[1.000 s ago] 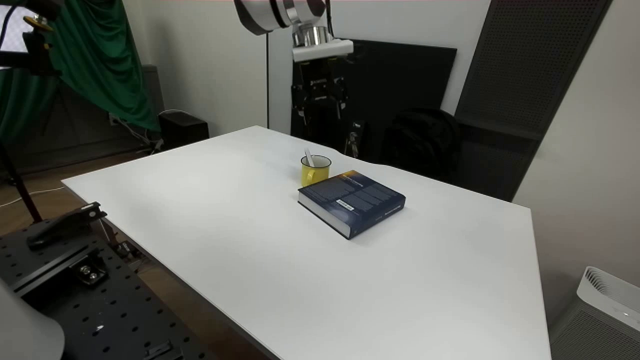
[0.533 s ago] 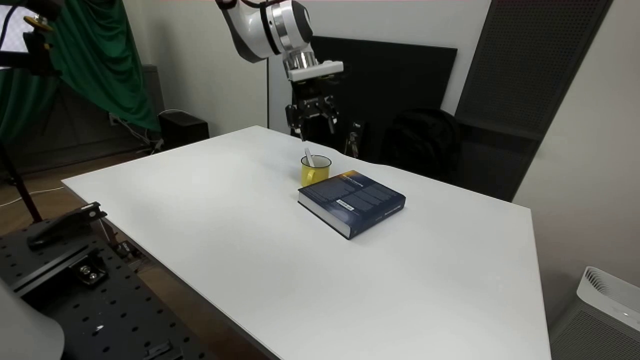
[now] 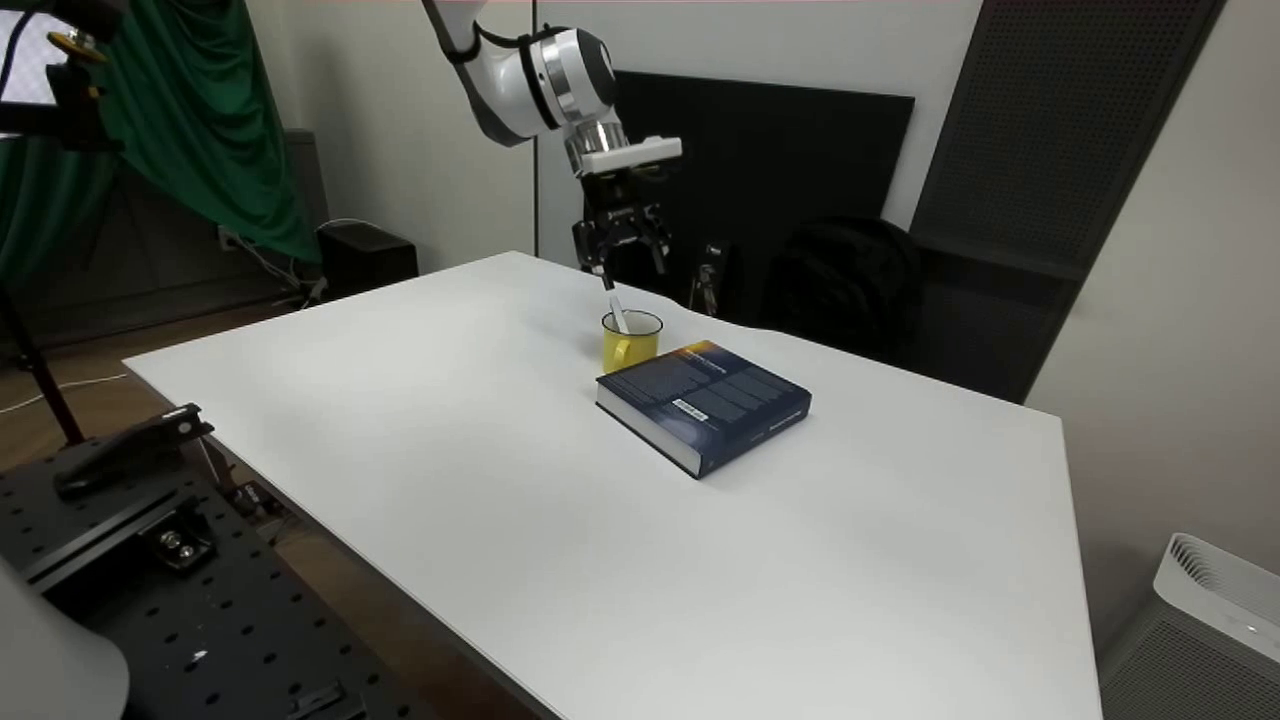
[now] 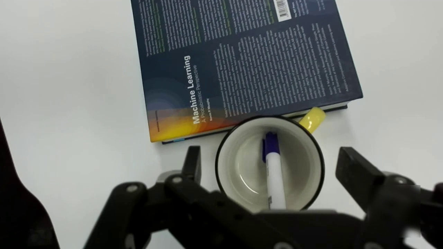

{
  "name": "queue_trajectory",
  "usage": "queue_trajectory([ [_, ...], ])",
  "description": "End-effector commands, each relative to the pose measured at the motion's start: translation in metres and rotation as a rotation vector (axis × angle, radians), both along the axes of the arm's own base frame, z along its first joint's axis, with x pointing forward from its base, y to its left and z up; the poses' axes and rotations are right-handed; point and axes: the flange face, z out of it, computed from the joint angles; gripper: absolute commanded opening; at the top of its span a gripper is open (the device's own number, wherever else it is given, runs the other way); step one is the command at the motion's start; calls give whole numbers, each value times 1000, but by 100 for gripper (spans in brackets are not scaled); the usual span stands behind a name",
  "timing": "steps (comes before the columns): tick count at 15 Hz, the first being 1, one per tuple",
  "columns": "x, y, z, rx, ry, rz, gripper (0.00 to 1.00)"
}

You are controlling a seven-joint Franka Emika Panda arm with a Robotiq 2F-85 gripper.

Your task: Take the marker out of the mug and put it on the book

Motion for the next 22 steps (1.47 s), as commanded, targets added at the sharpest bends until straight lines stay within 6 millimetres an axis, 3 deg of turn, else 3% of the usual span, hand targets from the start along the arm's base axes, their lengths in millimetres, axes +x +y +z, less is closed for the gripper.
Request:
queue_trajectory([
  [1,15,16,-10,-35,6,44,100],
  [6,19,33,-26,-42,20,86,100],
  [13,21,36,-47,-46,45,94,100],
  [22,23,44,-55,-59,45,95,100],
])
